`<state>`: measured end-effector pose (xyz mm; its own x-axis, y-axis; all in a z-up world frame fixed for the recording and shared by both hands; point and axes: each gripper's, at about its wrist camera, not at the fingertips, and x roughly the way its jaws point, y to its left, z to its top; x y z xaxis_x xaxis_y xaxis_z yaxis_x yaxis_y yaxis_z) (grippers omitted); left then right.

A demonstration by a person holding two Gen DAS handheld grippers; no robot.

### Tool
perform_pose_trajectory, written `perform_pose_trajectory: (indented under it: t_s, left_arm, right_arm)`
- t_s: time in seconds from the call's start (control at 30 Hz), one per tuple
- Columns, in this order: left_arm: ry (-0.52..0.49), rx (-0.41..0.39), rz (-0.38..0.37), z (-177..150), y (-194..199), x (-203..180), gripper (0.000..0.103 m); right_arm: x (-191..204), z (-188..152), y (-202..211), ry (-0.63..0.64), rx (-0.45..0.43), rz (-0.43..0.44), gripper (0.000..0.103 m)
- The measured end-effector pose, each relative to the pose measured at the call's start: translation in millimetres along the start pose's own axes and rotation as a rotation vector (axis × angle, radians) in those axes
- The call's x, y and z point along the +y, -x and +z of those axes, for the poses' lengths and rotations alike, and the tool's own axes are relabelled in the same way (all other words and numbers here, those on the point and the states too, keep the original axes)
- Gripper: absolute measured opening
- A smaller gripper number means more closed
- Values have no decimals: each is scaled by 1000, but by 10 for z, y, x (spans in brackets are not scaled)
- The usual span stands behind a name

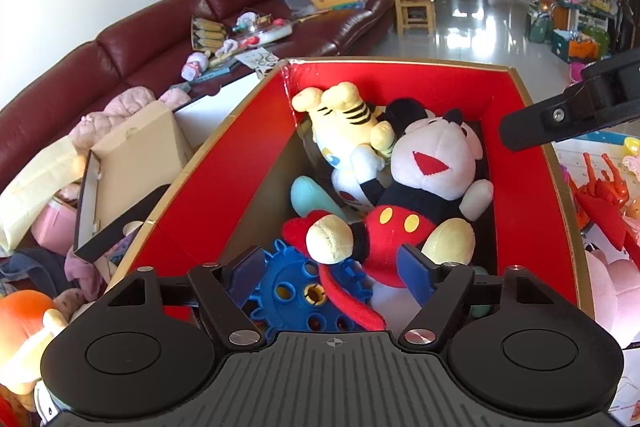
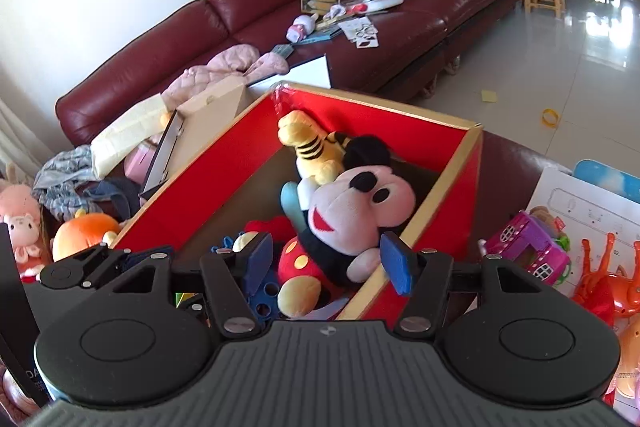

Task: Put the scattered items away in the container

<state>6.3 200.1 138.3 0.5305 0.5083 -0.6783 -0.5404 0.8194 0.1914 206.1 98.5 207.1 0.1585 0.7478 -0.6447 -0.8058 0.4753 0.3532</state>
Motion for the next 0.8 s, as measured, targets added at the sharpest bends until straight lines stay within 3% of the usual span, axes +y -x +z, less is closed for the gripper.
perform_pose_trajectory:
  t_s: [0.07, 0.5, 0.8]
  left_arm:
    - [8, 5, -1, -10, 48, -39, 90]
    - [8, 68, 1, -165, 42, 30, 101]
    - [21, 124, 20, -267, -116, 80, 102]
  right_arm:
    - [48, -8, -27, 15, 12, 8, 69]
    - [342, 34, -81, 153, 72, -9, 100]
    - [466, -11, -283, 317, 174, -109, 102]
